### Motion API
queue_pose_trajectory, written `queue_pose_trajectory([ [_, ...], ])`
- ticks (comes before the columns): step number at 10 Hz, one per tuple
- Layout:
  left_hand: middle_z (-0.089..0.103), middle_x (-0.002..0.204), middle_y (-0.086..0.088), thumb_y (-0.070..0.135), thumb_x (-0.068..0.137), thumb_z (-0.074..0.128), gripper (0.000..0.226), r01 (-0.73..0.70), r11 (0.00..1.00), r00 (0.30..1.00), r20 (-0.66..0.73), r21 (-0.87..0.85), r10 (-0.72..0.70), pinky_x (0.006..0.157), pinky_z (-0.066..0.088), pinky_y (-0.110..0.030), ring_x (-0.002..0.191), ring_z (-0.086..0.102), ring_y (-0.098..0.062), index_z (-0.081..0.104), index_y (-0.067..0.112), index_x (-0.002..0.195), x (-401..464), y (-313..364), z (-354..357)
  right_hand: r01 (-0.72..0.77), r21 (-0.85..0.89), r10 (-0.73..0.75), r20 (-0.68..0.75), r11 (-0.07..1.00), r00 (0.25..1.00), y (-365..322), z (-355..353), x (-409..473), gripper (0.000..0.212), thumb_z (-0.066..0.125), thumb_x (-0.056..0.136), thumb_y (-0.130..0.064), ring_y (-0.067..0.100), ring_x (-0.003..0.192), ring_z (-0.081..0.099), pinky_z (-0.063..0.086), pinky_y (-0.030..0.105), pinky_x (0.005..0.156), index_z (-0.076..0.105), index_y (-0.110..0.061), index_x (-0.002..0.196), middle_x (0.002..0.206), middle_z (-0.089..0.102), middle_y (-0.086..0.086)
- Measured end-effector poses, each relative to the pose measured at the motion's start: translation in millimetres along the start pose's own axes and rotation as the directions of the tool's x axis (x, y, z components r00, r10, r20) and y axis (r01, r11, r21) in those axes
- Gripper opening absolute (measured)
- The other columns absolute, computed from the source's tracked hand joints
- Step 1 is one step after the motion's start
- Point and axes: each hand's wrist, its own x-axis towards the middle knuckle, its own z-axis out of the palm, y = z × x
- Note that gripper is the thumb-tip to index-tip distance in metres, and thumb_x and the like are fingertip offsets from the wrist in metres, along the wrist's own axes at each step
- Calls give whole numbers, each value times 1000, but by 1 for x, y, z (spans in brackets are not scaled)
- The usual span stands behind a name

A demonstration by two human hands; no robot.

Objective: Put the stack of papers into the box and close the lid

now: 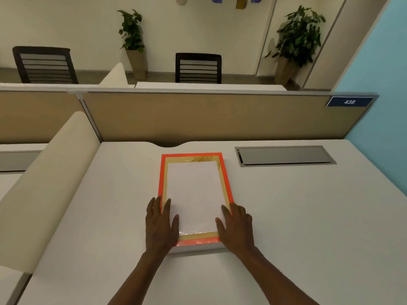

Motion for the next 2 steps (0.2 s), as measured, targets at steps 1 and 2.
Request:
queue_pose_trajectory([
  [1, 62, 139, -19, 26, 91, 56, 45, -86, 996, 996, 24, 7, 86, 112, 42, -52, 135, 53, -41, 67, 4, 128, -11, 8, -2, 6, 36, -7, 40, 999, 999, 2, -8, -4, 60, 31, 100, -56, 26, 137, 41, 38, 44, 111, 46, -22, 146, 151, 45, 7],
  [2, 60, 142, -17, 24, 94, 59, 41, -69, 998, 997, 36, 4, 69, 115, 40, -50, 136, 51, -38, 66, 5, 130, -1, 12, -7, 9, 57, -9, -2, 998, 1000, 10, -18, 7, 63, 27, 99, -59, 24, 140, 39, 35, 41, 113, 43, -23, 148, 153, 42, 6],
])
